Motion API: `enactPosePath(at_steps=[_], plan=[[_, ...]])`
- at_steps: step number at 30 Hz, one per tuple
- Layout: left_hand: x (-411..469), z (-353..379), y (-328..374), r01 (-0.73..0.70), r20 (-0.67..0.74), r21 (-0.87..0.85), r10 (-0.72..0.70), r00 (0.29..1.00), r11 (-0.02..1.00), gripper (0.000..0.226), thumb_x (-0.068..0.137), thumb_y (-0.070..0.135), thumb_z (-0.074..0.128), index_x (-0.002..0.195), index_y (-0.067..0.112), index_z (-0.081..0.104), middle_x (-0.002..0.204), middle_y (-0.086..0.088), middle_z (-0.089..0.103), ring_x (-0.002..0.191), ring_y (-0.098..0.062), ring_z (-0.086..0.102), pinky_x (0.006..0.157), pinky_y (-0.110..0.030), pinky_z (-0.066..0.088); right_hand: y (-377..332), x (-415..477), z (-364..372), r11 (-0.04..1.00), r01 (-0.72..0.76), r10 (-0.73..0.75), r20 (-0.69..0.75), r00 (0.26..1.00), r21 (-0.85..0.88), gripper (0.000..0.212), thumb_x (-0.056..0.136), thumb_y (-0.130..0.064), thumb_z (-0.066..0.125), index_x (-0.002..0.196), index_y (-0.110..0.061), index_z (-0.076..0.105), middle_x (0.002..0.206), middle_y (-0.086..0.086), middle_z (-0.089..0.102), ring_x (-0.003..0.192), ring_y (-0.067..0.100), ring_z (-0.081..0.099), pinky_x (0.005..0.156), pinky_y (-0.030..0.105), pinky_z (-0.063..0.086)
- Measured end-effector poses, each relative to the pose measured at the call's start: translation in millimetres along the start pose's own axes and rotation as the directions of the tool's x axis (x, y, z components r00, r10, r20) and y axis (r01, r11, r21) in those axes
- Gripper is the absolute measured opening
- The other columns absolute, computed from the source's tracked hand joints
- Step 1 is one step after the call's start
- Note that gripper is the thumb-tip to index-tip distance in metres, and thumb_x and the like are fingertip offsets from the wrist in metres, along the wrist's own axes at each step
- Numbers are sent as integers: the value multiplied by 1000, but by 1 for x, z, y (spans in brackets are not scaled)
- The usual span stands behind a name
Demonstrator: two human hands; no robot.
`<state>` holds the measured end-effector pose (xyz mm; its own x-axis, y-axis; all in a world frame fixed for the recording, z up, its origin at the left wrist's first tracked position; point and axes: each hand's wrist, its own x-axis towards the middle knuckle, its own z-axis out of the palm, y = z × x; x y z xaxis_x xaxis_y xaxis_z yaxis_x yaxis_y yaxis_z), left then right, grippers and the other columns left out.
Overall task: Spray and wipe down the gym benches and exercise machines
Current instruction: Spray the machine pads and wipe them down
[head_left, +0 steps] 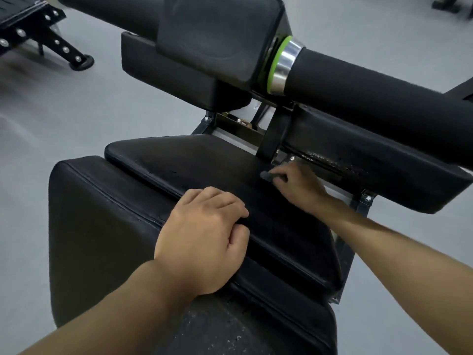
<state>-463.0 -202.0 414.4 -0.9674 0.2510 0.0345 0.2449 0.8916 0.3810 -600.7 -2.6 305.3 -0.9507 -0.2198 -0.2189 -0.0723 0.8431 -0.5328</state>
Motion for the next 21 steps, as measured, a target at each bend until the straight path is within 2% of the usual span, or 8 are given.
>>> enactPosePath(at_steps=[4,7,9,11,14,16,18,21], plan=[[0,2,-3,-21,-19,-9,21,1000,1000,41,84,27,39,93,20,78,102,11,74,100,-12,65,95,-27,38,9,52,9,981,-183,184,15,983,-58,24,100,-20,47,113,-18,67,113,-2,60,107,19,54,83,21,31],[1,3,-6,-38,-32,-9,38,999,999,39,84,26,41,92,18,78,98,8,74,96,-14,66,92,-29,39,8,54,10,982,-188,189,49,981,-29,26,97,-18,50,115,-17,69,115,6,65,113,27,59,89,25,41],[1,4,-5,-45,-40,-15,44,998,999,38,84,26,42,91,17,78,97,8,73,93,-15,65,90,-30,40,-2,32,8,992,-126,125,66,990,4,28,95,-21,54,118,-24,70,120,6,65,115,27,59,97,33,47],[0,2,-5,-43,-58,-14,42,997,999,37,83,25,42,96,16,76,101,6,72,94,-16,64,90,-30,40,-27,-4,-2,1000,15,-16,75,997,17,29,95,-24,55,120,-31,69,115,0,62,112,21,59,95,35,48],[0,-2,-2,-18,-84,-19,16,996,1000,45,81,26,43,118,14,66,117,1,63,105,-19,58,94,-31,38,-68,-73,-22,957,261,-275,104,956,131,31,95,-21,57,118,-39,68,96,-8,58,91,11,58,82,36,49],[-2,-5,0,2,-125,-59,-9,992,998,49,79,25,43,125,14,55,121,-1,58,110,-19,54,97,-32,38,-84,-108,-31,907,376,-398,90,913,192,34,94,-22,57,118,-44,66,87,-11,51,79,8,56,69,39,51],[-1,-8,1,-3,-146,-141,-18,989,990,44,77,23,42,121,18,50,117,2,57,108,-16,53,96,-35,42,-85,-117,-33,888,419,-440,86,894,192,36,92,-29,54,121,-50,60,86,-13,47,78,8,55,62,40,52],[4,-19,-10,10,-126,-219,-39,991,976,30,80,26,38,100,19,60,103,7,59,97,-16,54,87,-39,48,-80,-91,-20,912,369,-384,53,922,179,30,93,-33,54,118,-48,62,85,-13,49,79,7,55,65,46,52]])
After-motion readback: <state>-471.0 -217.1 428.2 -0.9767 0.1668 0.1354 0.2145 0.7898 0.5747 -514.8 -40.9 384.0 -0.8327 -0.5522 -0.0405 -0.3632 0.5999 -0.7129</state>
